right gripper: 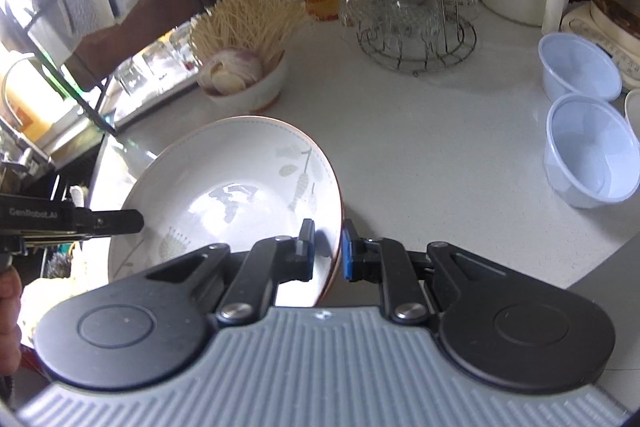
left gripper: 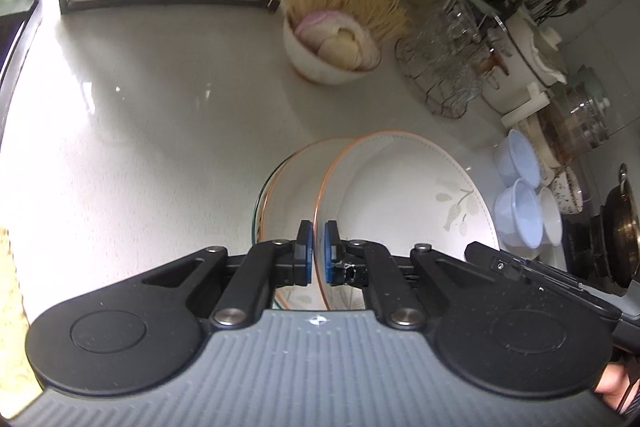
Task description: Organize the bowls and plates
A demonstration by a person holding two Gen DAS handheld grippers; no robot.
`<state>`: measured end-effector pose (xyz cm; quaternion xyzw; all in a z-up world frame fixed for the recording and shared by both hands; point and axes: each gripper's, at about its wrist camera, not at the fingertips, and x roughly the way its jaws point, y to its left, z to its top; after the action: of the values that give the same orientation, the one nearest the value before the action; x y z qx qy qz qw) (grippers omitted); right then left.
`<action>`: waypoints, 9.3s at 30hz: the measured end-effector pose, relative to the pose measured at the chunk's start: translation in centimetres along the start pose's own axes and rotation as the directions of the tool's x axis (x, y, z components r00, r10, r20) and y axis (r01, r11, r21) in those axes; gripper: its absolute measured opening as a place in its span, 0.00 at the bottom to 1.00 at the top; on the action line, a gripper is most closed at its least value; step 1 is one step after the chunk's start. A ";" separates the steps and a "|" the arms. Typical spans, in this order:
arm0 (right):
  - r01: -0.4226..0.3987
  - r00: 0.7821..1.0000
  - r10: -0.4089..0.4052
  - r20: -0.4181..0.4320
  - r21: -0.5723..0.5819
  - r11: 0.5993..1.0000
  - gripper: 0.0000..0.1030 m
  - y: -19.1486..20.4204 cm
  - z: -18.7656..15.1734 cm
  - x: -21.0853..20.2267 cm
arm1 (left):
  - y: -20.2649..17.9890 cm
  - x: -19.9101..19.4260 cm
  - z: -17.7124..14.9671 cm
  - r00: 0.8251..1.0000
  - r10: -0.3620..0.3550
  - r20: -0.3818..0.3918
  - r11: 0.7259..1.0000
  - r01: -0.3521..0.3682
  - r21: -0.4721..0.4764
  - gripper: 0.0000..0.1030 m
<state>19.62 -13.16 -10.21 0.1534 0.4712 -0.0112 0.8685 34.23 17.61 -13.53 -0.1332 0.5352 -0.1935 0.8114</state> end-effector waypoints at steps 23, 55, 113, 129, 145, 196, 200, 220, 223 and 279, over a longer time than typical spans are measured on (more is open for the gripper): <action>0.069 0.997 -0.070 -0.031 -0.022 0.997 0.17 0.0 0.4 3.9 | 0.3 5.1 1.7 0.990 0.066 -0.122 0.996 -0.059 0.062 0.07; 0.127 0.991 -0.129 0.044 0.042 0.991 0.22 1.6 2.7 3.0 | -0.5 1.3 5.2 0.999 -0.008 -0.049 0.986 0.016 0.166 0.45; 0.134 0.952 -0.196 0.236 0.256 0.957 0.22 -20.7 4.1 -10.8 | -30.4 7.3 0.6 0.992 -0.099 0.074 0.920 0.063 0.386 0.45; 0.061 0.990 -0.109 0.085 0.438 0.897 0.50 -27.3 2.4 -6.9 | -32.3 17.5 0.3 0.989 -0.067 -0.133 0.912 0.115 0.394 0.48; -0.036 0.999 0.020 0.038 0.502 0.864 0.18 -28.2 1.4 -1.5 | -30.3 22.5 0.6 0.976 -0.066 -0.208 0.944 0.129 0.305 0.12; -0.143 0.982 0.160 -0.103 0.162 0.976 0.33 -18.9 5.6 3.1 | -19.2 14.4 -0.6 0.996 0.022 -0.085 1.000 -0.022 -0.001 0.28; -0.143 0.987 0.152 -0.061 0.134 0.981 0.55 -18.6 5.7 1.9 | -19.4 12.9 -0.5 0.998 0.044 -0.048 0.999 -0.044 0.005 0.35; -0.039 0.980 0.036 0.198 0.009 0.999 0.55 -14.7 6.6 -8.4 | -25.0 0.9 0.0 0.986 -0.002 0.168 0.980 -0.031 0.196 0.35; -0.013 0.973 0.007 0.231 0.025 1.000 0.55 -13.5 6.0 -9.8 | -25.1 -0.8 -0.4 0.982 -0.035 0.185 0.974 -0.008 0.226 0.35; 0.148 0.978 -0.174 0.115 0.206 0.967 0.54 -24.7 10.6 -5.5 | -32.6 15.5 5.2 0.999 -0.046 -0.016 0.963 0.049 0.264 0.38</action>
<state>21.17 -40.31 -6.56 0.1985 0.4203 -0.1383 0.8745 38.85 -18.41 -10.32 -0.0357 0.5054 -0.2834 0.8143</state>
